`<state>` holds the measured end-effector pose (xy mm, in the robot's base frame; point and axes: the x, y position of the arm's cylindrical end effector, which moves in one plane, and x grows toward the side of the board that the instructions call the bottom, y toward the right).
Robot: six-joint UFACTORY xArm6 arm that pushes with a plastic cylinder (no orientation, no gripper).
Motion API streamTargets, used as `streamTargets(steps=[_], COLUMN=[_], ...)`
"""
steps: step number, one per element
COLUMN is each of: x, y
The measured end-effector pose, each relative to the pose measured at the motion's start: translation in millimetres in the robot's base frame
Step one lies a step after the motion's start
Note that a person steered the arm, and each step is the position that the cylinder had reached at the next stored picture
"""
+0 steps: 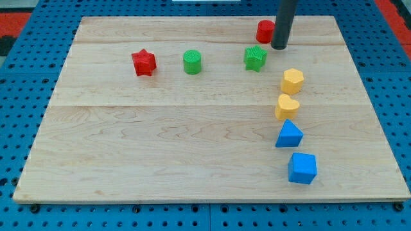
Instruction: Move the red star towards the top right of the board
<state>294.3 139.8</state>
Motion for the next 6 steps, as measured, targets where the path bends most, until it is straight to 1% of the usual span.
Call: streamTargets(steps=[1, 2, 6], x=[-26.3, -39.5, -57.2], y=[-70.0, -22.7, -20.0])
